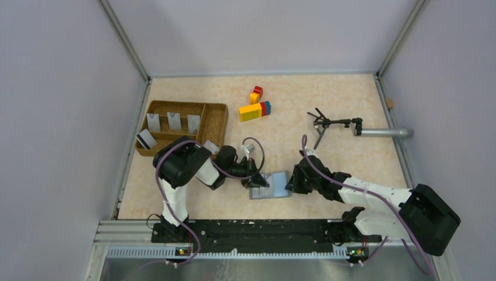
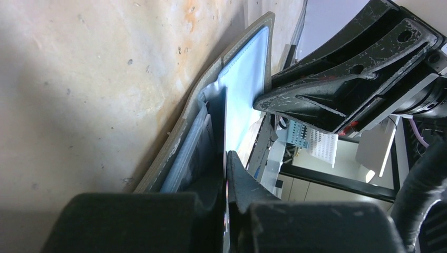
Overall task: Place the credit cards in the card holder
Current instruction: Insert the credit card into the card holder.
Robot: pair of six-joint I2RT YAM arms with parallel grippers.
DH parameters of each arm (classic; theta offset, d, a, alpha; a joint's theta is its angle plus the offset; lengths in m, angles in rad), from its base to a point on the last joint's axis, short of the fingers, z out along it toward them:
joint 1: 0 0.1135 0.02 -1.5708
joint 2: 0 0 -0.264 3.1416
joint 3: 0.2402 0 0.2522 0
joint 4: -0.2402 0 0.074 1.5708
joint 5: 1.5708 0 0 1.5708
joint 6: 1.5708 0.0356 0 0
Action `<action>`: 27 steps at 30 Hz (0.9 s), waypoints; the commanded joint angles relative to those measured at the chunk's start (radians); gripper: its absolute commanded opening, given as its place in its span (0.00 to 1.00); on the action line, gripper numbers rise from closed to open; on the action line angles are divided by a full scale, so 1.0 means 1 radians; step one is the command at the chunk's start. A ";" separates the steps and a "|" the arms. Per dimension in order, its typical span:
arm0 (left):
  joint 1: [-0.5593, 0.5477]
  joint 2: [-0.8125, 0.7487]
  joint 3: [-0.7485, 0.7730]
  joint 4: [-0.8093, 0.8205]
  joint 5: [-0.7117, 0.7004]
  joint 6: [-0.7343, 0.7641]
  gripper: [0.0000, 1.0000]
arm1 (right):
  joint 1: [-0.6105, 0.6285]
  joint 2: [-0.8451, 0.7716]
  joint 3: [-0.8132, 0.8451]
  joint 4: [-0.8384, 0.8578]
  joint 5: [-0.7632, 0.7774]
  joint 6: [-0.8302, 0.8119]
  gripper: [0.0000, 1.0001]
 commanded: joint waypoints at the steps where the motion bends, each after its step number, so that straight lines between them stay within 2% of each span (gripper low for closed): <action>1: -0.008 0.056 -0.009 -0.031 -0.081 0.042 0.00 | 0.010 0.008 0.018 -0.007 0.028 -0.008 0.12; 5: -0.029 0.081 -0.013 0.034 -0.104 -0.002 0.00 | 0.010 0.013 0.021 -0.002 0.024 -0.005 0.12; 10: -0.033 0.104 -0.049 0.199 -0.154 -0.083 0.00 | 0.010 0.000 0.012 -0.003 0.026 -0.003 0.12; 27: -0.108 0.153 -0.041 0.259 -0.191 -0.141 0.00 | 0.011 -0.025 0.000 0.016 0.022 0.015 0.12</action>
